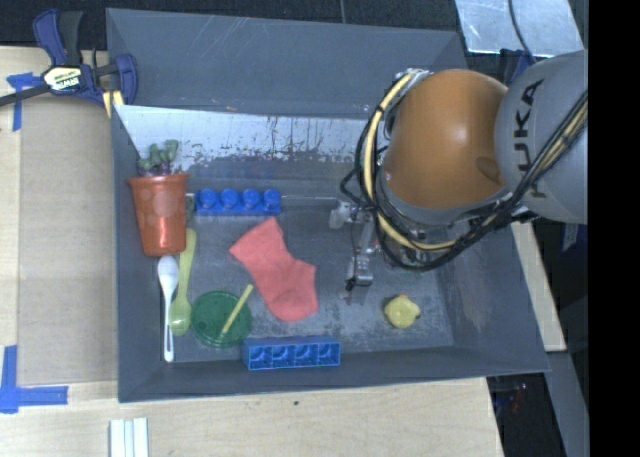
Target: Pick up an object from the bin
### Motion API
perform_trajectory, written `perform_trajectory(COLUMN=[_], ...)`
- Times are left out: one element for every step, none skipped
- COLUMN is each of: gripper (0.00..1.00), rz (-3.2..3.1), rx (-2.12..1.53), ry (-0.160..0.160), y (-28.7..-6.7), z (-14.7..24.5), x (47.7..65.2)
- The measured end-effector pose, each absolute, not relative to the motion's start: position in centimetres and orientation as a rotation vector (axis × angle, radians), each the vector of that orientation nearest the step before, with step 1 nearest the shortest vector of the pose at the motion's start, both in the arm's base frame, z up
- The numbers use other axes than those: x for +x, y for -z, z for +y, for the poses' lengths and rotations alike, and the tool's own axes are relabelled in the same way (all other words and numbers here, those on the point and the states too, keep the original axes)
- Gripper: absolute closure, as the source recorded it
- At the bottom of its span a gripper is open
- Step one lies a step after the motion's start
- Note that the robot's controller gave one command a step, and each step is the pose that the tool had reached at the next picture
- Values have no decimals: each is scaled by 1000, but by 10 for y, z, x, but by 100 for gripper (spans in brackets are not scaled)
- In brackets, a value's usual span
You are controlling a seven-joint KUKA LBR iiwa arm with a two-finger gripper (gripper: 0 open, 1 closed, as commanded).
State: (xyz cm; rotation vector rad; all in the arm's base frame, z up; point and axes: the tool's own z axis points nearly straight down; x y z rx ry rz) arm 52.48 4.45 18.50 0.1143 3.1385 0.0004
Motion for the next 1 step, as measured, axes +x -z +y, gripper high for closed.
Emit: perform_trajectory(gripper=[0], rz=[3130], rx=[-93], ry=[-1], y=[-119], z=[57], x=[541])
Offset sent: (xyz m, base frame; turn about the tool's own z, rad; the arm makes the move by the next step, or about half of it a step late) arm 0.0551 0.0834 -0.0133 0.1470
